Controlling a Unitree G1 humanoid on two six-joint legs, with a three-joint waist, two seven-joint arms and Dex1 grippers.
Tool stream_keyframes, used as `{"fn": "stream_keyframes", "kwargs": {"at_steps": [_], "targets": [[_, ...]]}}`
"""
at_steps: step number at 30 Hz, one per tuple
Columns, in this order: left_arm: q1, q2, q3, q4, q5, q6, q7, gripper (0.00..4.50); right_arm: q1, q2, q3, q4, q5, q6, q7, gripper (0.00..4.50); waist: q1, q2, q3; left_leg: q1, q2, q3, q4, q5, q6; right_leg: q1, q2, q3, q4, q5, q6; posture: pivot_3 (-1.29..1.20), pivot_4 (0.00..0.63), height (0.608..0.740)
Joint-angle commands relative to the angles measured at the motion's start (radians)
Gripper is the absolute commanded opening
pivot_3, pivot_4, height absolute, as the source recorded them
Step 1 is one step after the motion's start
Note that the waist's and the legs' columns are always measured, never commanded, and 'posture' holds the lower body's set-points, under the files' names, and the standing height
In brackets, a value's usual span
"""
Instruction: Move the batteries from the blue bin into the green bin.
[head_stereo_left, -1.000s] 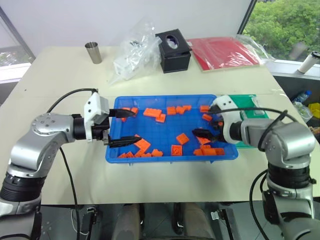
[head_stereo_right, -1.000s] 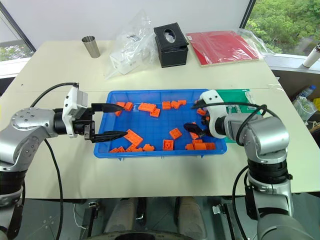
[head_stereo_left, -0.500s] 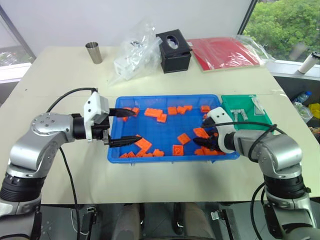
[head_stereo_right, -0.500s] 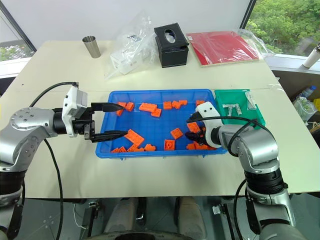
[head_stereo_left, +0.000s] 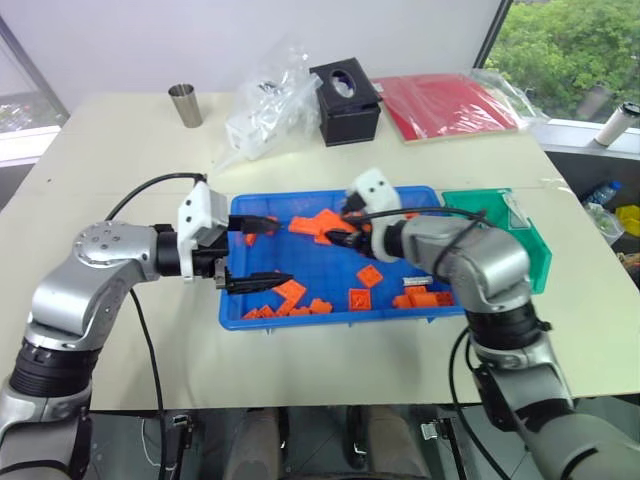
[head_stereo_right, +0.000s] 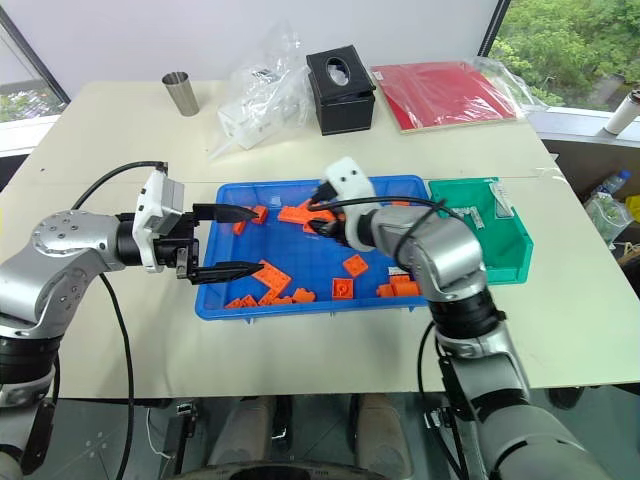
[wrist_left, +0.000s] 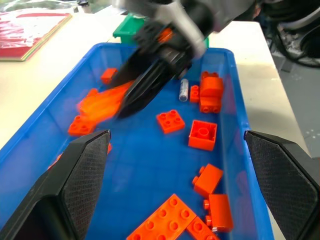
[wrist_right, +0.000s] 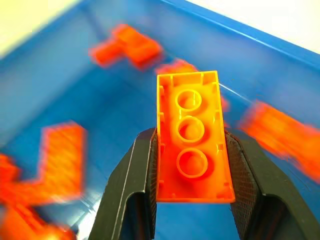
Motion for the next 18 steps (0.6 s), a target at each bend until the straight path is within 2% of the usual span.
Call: {"fn": "stream_keyframes", "kwargs": {"at_steps": [1,5,9,14,18], "targets": [[-0.025,-0.005,0.003,-0.012,-0.011,-0.009,-0.006,4.50,-0.054,-0.062,0.030,0.007,-0.011,-0.033,0.053,3.00,0.002,0.000,0.000,0.000,-0.001,0.000,0.000,0.000,0.000,0.000,-0.001,0.000,0.000,0.000,0.000,0.00,0.150,0.736],[-0.029,-0.011,-0.003,-0.008,-0.007,-0.013,-0.009,4.50,-0.153,-0.309,0.088,0.005,0.012,-0.109,0.312,3.00,0.001,0.001,0.001,-0.001,-0.002,0.001,0.002,0.000,0.000,0.000,-0.003,0.000,-0.001,0.000,0.000,0.00,0.150,0.736],[-0.024,-0.015,-0.002,-0.006,-0.004,-0.019,-0.010,4.50,-0.154,-0.576,0.195,0.032,-0.040,-0.293,0.605,3.00,-0.002,0.000,0.000,0.001,-0.002,0.000,0.000,0.000,0.000,0.001,-0.002,0.000,-0.002,0.000,0.001,0.00,0.150,0.736],[-0.012,-0.017,0.007,-0.010,-0.003,-0.023,-0.002,4.50,-0.084,-0.720,0.250,0.069,-0.107,-0.462,0.794,3.00,-0.009,0.000,0.001,0.002,0.000,0.001,-0.001,0.000,0.001,0.000,0.000,0.000,-0.001,0.000,0.001,0.00,0.150,0.736],[-0.004,-0.012,0.015,-0.015,-0.004,-0.023,-0.001,4.50,-0.048,-0.709,0.268,0.129,-0.188,-0.549,0.800,3.00,-0.007,0.000,0.001,0.002,0.000,0.002,0.000,0.000,0.000,0.000,-0.001,0.001,-0.001,0.000,0.001,0.00,0.150,0.736]]}}
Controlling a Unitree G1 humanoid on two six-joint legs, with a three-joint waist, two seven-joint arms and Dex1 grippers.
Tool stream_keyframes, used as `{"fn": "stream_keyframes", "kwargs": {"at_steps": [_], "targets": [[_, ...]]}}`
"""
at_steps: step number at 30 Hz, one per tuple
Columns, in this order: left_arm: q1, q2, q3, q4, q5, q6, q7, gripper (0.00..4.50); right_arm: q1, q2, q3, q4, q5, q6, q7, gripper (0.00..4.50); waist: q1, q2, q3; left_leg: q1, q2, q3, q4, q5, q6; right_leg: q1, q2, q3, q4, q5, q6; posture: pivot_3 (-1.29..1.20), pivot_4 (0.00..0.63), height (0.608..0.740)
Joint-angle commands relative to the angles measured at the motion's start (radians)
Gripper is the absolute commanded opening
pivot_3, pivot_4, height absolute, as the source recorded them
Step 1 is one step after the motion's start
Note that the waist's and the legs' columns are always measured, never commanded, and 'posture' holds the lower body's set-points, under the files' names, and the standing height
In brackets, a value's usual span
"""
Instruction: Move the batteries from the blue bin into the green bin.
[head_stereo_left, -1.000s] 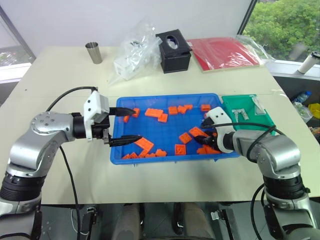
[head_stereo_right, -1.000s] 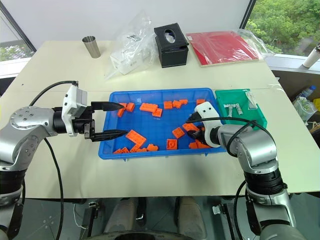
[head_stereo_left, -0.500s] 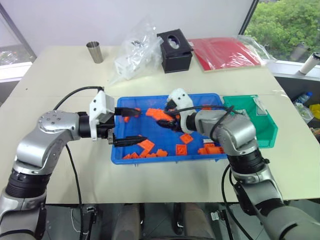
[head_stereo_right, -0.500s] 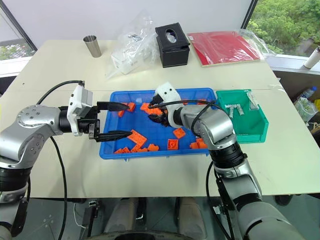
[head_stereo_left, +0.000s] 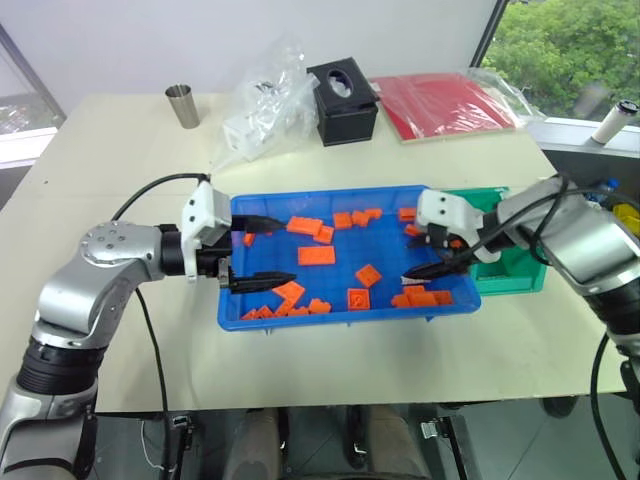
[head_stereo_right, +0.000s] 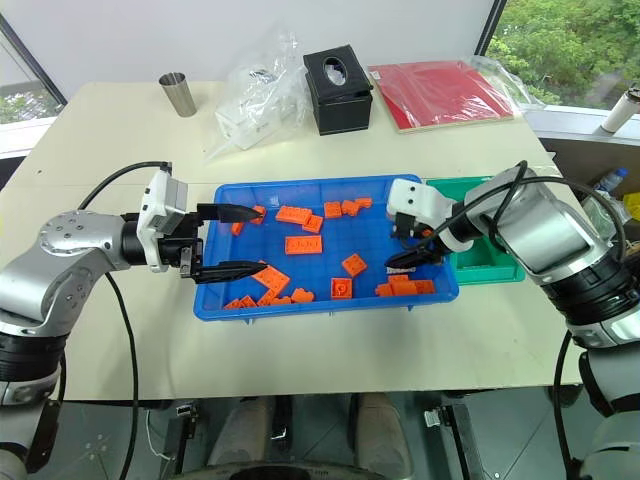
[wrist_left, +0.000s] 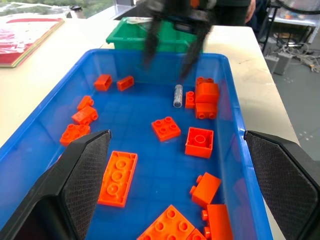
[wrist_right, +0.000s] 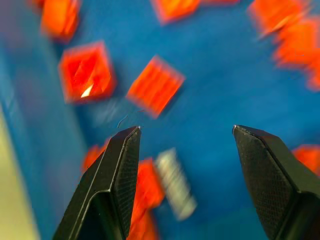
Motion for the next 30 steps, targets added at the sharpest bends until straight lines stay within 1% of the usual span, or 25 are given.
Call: {"fn": "stream_keyframes", "kwargs": {"at_steps": [1,5,7,15,20,30], "targets": [[-0.001,0.008,0.022,-0.026,-0.007,-0.016,0.002,4.50,0.008,0.008,0.002,0.042,-0.079,-0.090,0.008,3.00,0.001,0.000,0.000,0.000,0.000,0.000,0.000,0.000,0.000,0.000,0.000,0.000,0.000,0.000,0.000,0.00,0.150,0.736],[0.004,0.015,0.030,-0.031,-0.010,-0.012,0.003,4.50,0.006,0.069,-0.002,0.102,-0.136,-0.114,-0.021,3.00,0.002,0.000,0.000,0.000,0.000,0.000,0.000,0.000,0.000,0.000,0.000,0.000,0.000,0.000,0.000,0.00,0.150,0.736],[0.006,0.018,0.034,-0.035,-0.013,-0.011,0.003,4.50,0.009,0.082,-0.002,0.112,-0.163,-0.132,-0.022,3.00,0.003,0.000,0.000,0.000,0.000,0.000,0.000,0.000,0.000,0.000,0.000,0.000,0.000,0.000,0.000,0.00,0.150,0.736],[0.023,0.036,0.048,-0.036,-0.016,-0.015,-0.003,4.50,0.044,0.086,-0.022,0.104,-0.208,-0.176,0.018,3.00,0.005,0.000,0.000,0.000,0.000,0.000,0.001,0.000,0.000,0.000,0.000,0.000,0.000,0.000,0.000,0.00,0.150,0.736],[0.002,0.035,0.039,-0.025,-0.012,-0.010,-0.002,4.50,0.041,0.066,-0.047,0.104,-0.217,-0.183,0.044,3.00,0.004,0.000,0.000,0.000,0.000,0.000,0.001,0.000,0.000,0.000,0.000,0.000,0.000,0.000,0.000,0.00,0.150,0.736],[-0.009,0.025,0.023,-0.039,-0.013,-0.001,0.008,4.50,0.114,0.067,-0.023,0.143,-0.316,-0.301,0.023,3.00,0.005,-0.001,-0.001,0.000,0.000,0.000,0.001,0.000,0.000,0.001,0.000,0.000,0.000,0.000,0.000,0.00,0.150,0.736]]}}
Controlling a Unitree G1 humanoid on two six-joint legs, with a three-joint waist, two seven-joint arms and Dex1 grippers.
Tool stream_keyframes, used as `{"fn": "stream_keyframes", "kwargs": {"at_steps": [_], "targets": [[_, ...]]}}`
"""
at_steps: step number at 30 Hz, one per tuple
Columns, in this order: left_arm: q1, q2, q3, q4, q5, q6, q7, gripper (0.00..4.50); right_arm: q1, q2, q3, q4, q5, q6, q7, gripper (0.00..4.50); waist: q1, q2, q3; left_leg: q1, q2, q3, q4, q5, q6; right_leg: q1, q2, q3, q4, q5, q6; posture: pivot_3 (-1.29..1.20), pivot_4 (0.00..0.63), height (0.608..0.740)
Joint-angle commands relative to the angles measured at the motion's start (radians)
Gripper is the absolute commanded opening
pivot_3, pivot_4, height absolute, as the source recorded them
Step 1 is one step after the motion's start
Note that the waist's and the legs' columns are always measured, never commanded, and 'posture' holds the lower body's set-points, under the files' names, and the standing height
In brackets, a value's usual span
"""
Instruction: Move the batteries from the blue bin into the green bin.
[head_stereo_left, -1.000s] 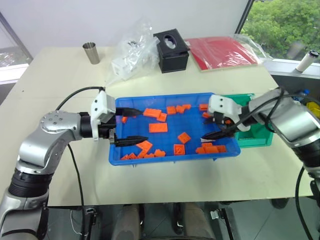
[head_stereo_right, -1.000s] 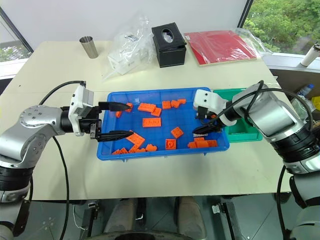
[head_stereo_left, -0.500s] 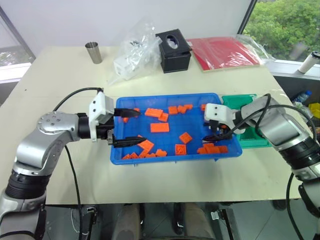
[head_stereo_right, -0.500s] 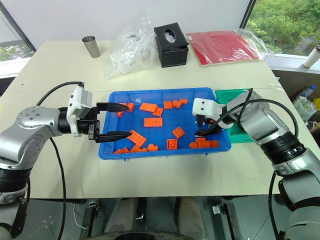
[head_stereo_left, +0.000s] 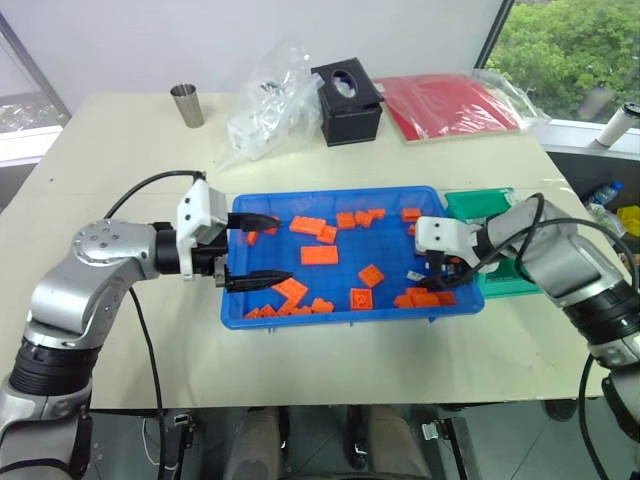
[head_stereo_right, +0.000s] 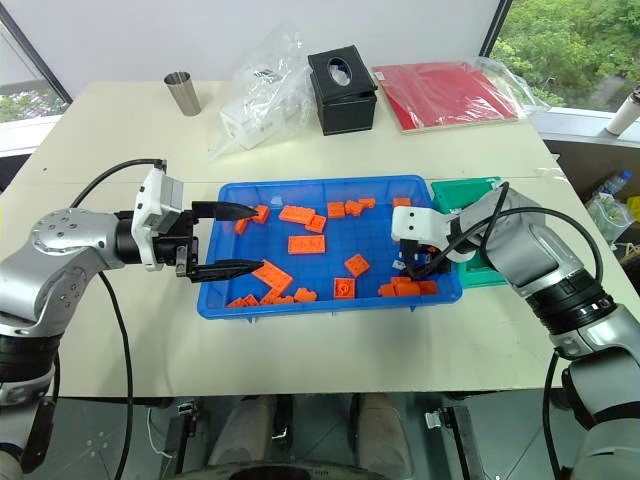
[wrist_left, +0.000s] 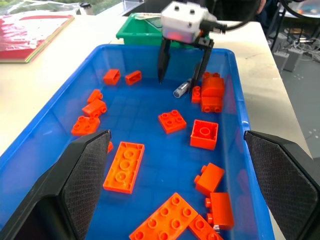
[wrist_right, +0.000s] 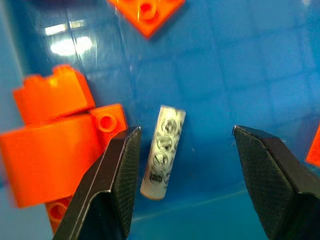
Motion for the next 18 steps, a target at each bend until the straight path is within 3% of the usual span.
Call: {"fn": "stream_keyframes", "kwargs": {"at_steps": [1,3,7,12,18], "targets": [[-0.008,0.006,0.014,-0.031,-0.014,-0.003,-0.001,4.50,0.035,-0.004,-0.016,0.003,-0.027,-0.027,-0.006,2.77,0.000,-0.001,0.000,0.000,0.000,0.000,0.000,0.000,0.000,0.000,0.000,0.000,0.000,0.000,0.000,0.00,0.150,0.736],[-0.005,0.010,0.016,-0.035,-0.016,-0.002,-0.004,4.50,0.050,0.004,-0.020,-0.023,-0.021,-0.017,0.006,2.11,0.001,-0.002,-0.001,0.000,0.000,0.000,0.001,0.000,0.000,0.001,0.000,0.000,0.000,0.000,0.000,0.00,0.150,0.736],[-0.002,0.018,0.012,-0.042,-0.015,-0.004,-0.017,4.50,0.068,0.030,-0.046,-0.096,0.007,0.060,0.014,0.16,0.000,-0.003,-0.002,0.001,0.000,-0.001,0.001,0.000,0.000,0.001,0.000,0.000,0.000,0.000,0.000,0.00,0.150,0.736],[-0.017,0.013,0.008,-0.031,-0.011,-0.006,-0.024,4.50,0.079,0.048,-0.093,-0.179,0.053,0.176,0.015,0.07,0.000,-0.002,-0.001,0.001,0.000,-0.001,0.000,0.000,0.000,0.001,0.000,0.000,0.000,0.000,0.000,0.00,0.150,0.736],[-0.027,0.007,-0.002,-0.012,-0.003,-0.017,-0.038,4.50,-0.009,0.064,-0.251,-0.280,0.197,0.452,-0.029,0.07,0.000,-0.002,-0.001,0.000,0.000,-0.001,0.001,0.000,0.000,0.001,0.000,0.000,0.000,0.000,0.000,0.00,0.150,0.736]]}}
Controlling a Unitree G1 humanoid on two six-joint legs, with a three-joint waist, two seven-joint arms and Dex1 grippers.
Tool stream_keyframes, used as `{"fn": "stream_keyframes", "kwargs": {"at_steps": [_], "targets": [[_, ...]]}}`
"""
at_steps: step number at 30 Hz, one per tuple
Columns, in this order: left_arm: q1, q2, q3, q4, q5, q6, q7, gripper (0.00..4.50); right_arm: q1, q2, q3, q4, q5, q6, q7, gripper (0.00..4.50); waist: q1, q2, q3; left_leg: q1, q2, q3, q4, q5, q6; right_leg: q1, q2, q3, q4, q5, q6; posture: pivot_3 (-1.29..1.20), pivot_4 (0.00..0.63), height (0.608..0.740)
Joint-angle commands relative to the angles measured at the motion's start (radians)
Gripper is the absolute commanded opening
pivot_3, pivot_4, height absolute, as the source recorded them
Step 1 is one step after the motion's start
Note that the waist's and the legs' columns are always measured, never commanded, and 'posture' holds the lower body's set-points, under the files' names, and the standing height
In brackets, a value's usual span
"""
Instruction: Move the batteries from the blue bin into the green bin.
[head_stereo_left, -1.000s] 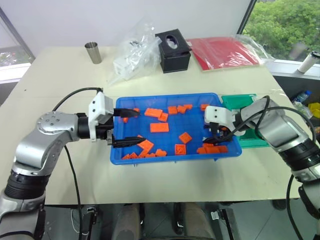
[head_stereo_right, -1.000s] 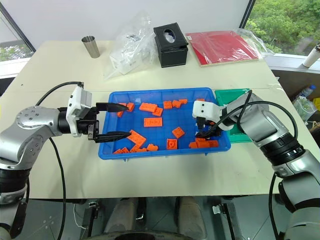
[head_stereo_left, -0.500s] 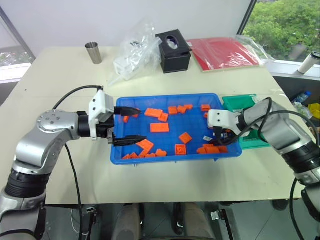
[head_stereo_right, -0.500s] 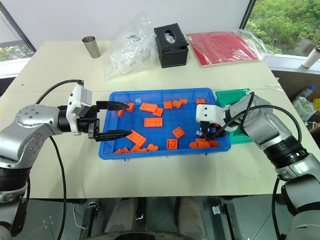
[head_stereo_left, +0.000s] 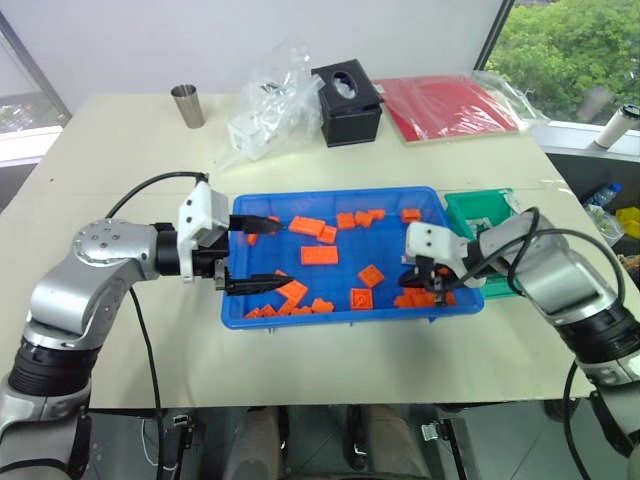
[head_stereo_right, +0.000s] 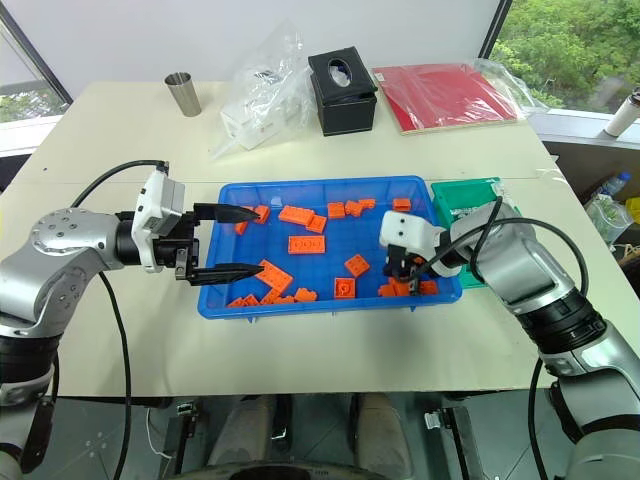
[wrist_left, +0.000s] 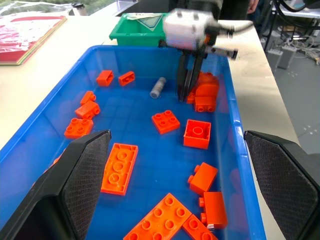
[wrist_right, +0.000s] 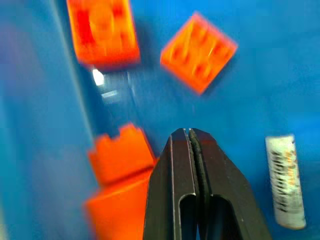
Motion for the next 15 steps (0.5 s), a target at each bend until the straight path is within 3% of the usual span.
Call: {"fn": "stream_keyframes", "kwargs": {"at_steps": [1,4,7,9,15], "targets": [[-0.028,0.000,0.001,0.006,-0.001,-0.021,-0.014,4.50,-0.064,-0.013,-0.103,-0.061,0.052,0.093,-0.042,0.07,0.001,0.000,0.000,0.000,0.000,0.000,0.000,0.000,0.000,0.000,0.000,0.000,0.000,0.000,0.000,0.00,0.150,0.736],[-0.043,-0.011,-0.011,0.023,0.004,-0.027,-0.020,4.50,-0.083,-0.023,-0.082,-0.057,0.034,0.087,-0.075,0.07,0.002,0.000,0.000,0.000,0.000,0.000,0.000,0.000,0.000,0.000,0.000,0.000,0.000,0.000,0.000,0.00,0.150,0.736],[-0.054,-0.020,-0.019,0.033,0.008,-0.032,-0.024,4.50,-0.082,-0.035,-0.019,-0.029,-0.026,0.008,-0.108,0.84,0.000,0.000,0.000,0.000,0.000,0.000,0.000,0.000,0.000,0.000,0.000,0.000,0.000,0.000,0.000,0.00,0.150,0.736],[-0.065,-0.024,-0.025,0.042,0.010,-0.035,-0.026,4.50,-0.080,-0.043,0.030,0.014,-0.081,-0.066,-0.126,1.76,-0.001,0.000,0.000,0.000,0.000,0.000,0.000,0.000,0.000,0.000,0.000,0.000,0.000,0.000,0.000,0.00,0.150,0.736],[-0.066,-0.021,-0.028,0.049,0.011,-0.043,-0.029,4.50,-0.108,0.003,0.097,0.182,-0.162,-0.180,-0.155,1.76,-0.002,0.000,0.000,0.000,0.000,0.000,0.000,0.000,0.000,-0.001,0.000,0.000,0.000,0.000,0.000,0.00,0.150,0.736]]}}
